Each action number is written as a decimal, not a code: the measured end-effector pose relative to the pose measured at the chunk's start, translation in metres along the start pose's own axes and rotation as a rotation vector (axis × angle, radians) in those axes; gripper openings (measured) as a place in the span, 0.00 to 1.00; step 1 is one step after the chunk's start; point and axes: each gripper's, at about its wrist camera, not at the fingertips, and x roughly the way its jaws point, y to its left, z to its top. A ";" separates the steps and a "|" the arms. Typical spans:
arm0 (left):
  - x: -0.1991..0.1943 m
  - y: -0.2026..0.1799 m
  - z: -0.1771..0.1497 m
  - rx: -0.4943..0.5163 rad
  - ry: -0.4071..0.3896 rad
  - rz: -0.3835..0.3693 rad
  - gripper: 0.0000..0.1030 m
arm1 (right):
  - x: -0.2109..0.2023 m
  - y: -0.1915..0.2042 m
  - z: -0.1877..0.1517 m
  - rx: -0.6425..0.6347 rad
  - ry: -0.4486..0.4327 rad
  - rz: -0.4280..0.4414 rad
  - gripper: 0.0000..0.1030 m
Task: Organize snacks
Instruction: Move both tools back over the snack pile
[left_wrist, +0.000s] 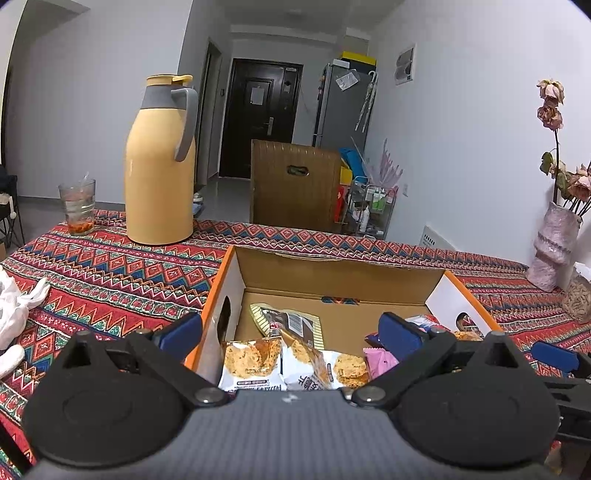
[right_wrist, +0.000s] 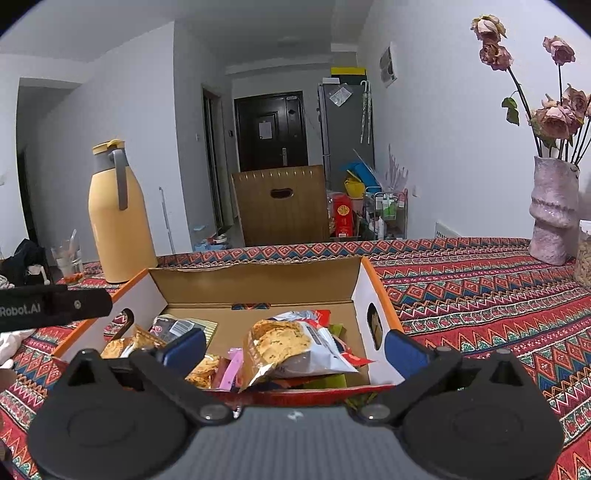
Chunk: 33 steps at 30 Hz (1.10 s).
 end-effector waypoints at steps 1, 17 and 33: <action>-0.001 0.000 0.000 -0.001 0.000 0.001 1.00 | -0.001 0.000 0.000 0.000 -0.001 0.000 1.00; -0.030 -0.003 0.007 0.015 -0.036 0.006 1.00 | -0.027 0.001 0.006 -0.009 -0.048 0.017 1.00; -0.069 0.019 -0.023 0.050 0.002 0.036 1.00 | -0.065 0.001 -0.018 -0.051 -0.012 0.007 1.00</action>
